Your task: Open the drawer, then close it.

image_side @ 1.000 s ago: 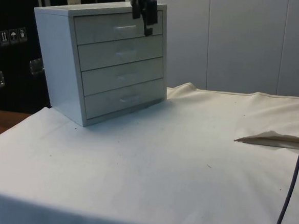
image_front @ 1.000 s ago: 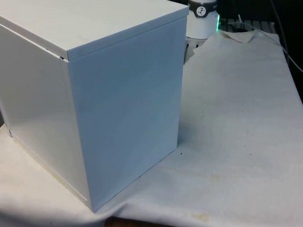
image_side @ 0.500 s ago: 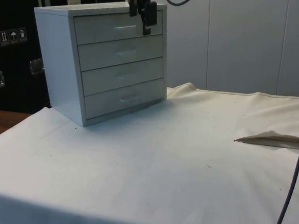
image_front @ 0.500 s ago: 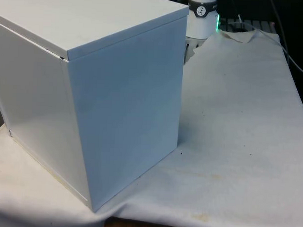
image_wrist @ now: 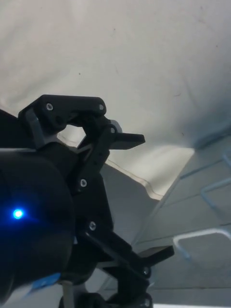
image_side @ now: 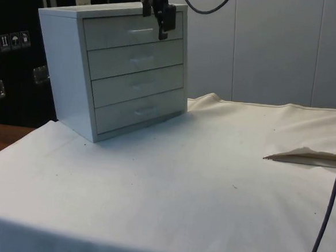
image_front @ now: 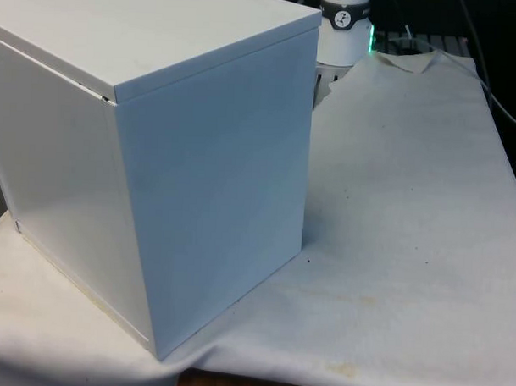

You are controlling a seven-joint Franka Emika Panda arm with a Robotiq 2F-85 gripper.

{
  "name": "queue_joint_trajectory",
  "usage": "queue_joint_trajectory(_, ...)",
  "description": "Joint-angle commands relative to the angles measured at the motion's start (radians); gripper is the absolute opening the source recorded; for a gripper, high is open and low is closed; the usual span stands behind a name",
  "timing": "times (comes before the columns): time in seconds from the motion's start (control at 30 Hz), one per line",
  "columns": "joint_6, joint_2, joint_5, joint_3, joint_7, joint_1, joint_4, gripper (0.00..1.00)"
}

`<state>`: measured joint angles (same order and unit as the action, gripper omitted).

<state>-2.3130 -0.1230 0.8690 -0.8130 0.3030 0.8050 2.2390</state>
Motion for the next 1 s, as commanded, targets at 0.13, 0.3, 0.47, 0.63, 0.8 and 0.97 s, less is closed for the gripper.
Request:
queue_joint_trajectory(0.13, -0.026, 0.003, 0.052, 0.000, -0.025, -0.004, 0.006, 1.00)
queue_joint_trajectory(0.3, -0.043, 0.007, 0.100, 0.001, -0.052, -0.003, 0.015, 1.00)
queue_joint_trajectory(0.47, -0.054, 0.009, 0.141, 0.003, -0.076, -0.003, 0.022, 1.00)
queue_joint_trajectory(0.63, -0.062, 0.011, 0.185, 0.004, -0.105, -0.002, 0.028, 1.00)
queue_joint_trajectory(0.8, -0.070, 0.020, 0.226, 0.006, -0.144, 0.000, 0.036, 1.00)
queue_joint_trajectory(0.97, -0.070, 0.034, 0.240, 0.006, -0.171, 0.002, 0.042, 1.00)
